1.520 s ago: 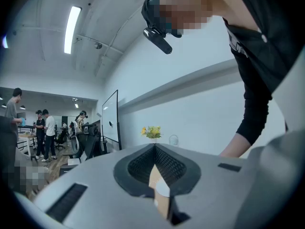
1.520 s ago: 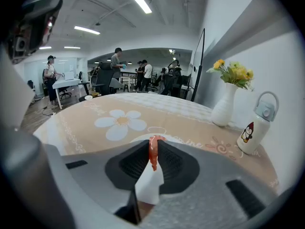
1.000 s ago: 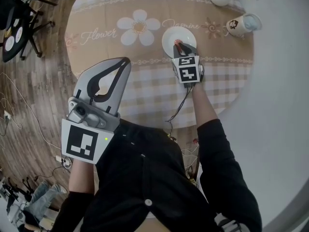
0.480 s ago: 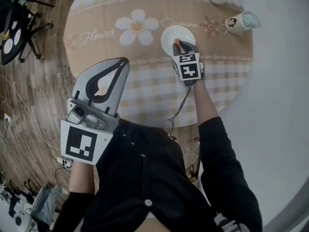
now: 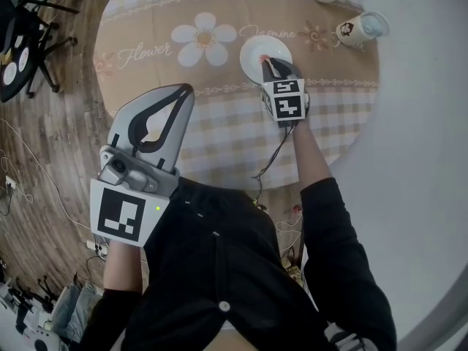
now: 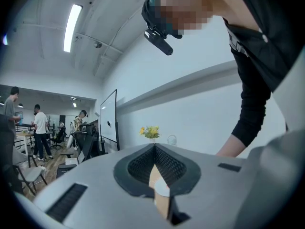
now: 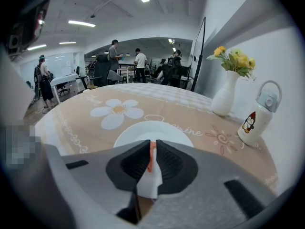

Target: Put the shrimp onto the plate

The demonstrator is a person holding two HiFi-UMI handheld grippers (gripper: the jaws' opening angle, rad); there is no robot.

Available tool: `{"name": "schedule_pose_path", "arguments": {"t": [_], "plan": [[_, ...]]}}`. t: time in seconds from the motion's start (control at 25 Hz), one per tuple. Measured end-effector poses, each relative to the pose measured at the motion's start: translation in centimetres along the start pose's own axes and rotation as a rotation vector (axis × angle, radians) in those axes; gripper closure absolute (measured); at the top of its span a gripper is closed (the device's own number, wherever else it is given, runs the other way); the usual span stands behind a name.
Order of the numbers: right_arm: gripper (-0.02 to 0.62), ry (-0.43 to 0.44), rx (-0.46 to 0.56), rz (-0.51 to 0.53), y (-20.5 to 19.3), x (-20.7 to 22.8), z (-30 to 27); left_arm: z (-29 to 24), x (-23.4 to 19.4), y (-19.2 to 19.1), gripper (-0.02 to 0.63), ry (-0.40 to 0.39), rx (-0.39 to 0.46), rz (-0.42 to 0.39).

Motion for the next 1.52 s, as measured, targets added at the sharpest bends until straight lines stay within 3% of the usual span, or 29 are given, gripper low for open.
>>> {"name": "schedule_pose_path", "arguments": {"t": [0.04,0.16,0.52,1.12,1.52], "plan": [[0.577,-0.012,0.014,-0.005,0.1,0.0,0.3,0.0,0.1,0.0,0.604,-0.004,0.002,-0.002],[0.592,-0.031,0.055,-0.013,0.4,0.0,1.3,-0.1,0.2,0.1,0.604,-0.013,0.005,-0.005],[0.594,-0.070,0.123,-0.006,0.5,-1.0,4.6,0.0,0.8,0.4,0.604,-0.044,0.016,-0.011],[0.594,-0.045,0.321,-0.085,2.8,-3.8,13.2,0.7,1.8,1.3,0.604,-0.104,0.026,-0.041],[0.592,-0.107,0.448,-0.104,4.9,-4.9,20.0,1.4,2.5,2.2,0.604,-0.125,0.042,-0.067]]}}
Point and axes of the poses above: the fingertips, and each gripper's own axes: z backward along the fingers, x to its right, y out of its top, the point moved 9 cm from there along z, backward along the fingers, and after that the axes turned 1 degree about -y, right-handed, at the moved point
